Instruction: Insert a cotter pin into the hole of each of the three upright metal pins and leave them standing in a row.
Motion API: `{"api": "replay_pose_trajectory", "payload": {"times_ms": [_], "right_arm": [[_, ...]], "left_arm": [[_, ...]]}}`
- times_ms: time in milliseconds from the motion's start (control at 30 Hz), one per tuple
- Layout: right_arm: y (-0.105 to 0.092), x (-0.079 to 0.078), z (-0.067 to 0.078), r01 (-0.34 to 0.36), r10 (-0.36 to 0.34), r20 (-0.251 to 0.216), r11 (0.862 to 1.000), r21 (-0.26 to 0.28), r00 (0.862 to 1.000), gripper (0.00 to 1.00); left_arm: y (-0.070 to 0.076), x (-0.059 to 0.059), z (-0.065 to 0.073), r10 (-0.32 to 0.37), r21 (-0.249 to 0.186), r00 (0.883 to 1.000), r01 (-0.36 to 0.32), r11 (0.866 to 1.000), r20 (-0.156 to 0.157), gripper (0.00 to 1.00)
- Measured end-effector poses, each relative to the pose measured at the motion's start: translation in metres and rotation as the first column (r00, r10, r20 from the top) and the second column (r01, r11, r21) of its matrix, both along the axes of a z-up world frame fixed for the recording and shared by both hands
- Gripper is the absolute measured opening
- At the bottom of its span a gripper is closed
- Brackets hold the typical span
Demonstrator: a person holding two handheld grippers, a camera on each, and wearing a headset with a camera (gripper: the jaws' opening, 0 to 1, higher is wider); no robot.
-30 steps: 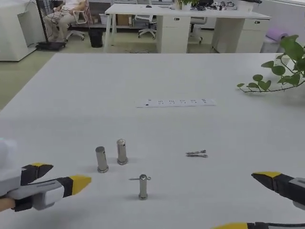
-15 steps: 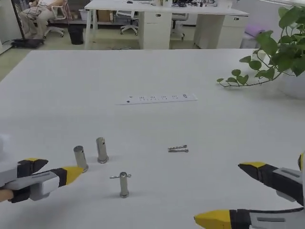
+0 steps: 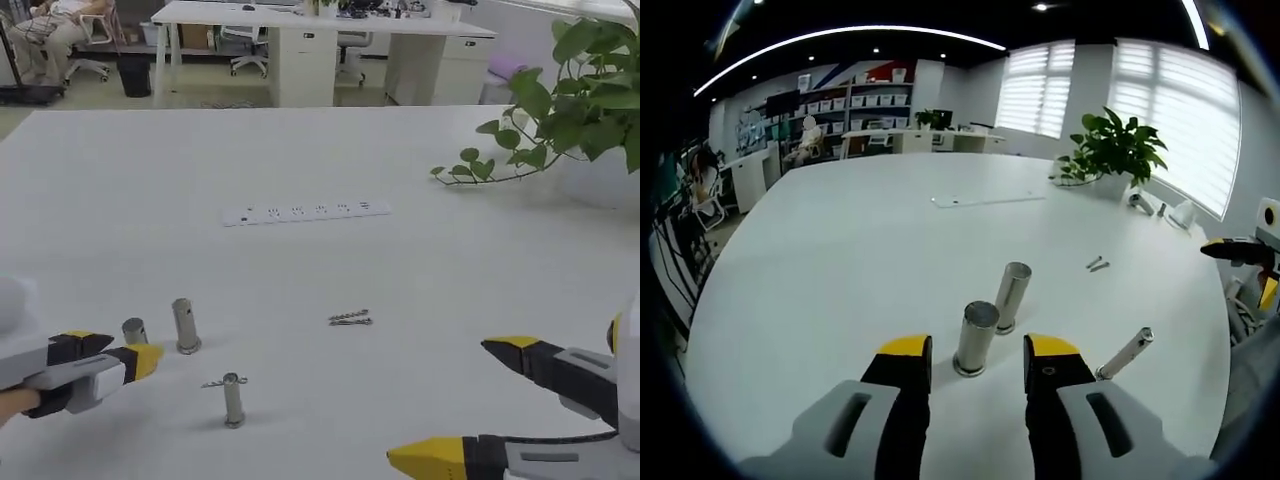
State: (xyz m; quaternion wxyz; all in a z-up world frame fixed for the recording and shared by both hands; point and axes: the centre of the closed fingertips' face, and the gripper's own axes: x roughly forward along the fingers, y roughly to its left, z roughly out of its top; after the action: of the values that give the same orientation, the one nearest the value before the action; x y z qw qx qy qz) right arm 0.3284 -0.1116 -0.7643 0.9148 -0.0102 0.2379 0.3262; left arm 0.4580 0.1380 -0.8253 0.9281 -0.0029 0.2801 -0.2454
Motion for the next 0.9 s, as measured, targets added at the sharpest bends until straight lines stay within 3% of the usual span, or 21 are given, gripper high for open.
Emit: {"api": "replay_pose_trajectory", "payload": {"times_ms": [333, 400, 600, 900], "right_arm": [[-0.0037, -0.0003, 0.0035, 0.016, -0.016, 0.005, 1.000, 0.002, 1.000, 0.99], [-0.0036, -0.0002, 0.0041, 0.017, -0.017, 0.005, 1.000, 0.007, 1.000, 0.99], [-0.0032, 0.0005, 0.0056, 0.018, -0.018, 0.009, 1.000, 0.009, 1.000, 0.98], [-0.0034, -0.0004, 0.0062, 0.024, -0.025, 0.008, 0.999, 0.025, 1.000, 0.98]], "left_arm": [[-0.0062, 0.0054, -0.0021, -0.008, -0.002, 1.000, 0.008, 1.000, 0.014, 0.21], [-0.0076, 0.0052, -0.0048, -0.011, -0.011, 1.000, 0.011, 1.000, 0.003, 0.19], [-0.0038, 0.0079, -0.0066, -0.005, 0.007, 1.000, 0.005, 1.000, 0.015, 0.14], [-0.0033, 0.0073, -0.0066, -0.015, 0.028, 1.000, 0.014, 0.999, 0.026, 0.12]]}}
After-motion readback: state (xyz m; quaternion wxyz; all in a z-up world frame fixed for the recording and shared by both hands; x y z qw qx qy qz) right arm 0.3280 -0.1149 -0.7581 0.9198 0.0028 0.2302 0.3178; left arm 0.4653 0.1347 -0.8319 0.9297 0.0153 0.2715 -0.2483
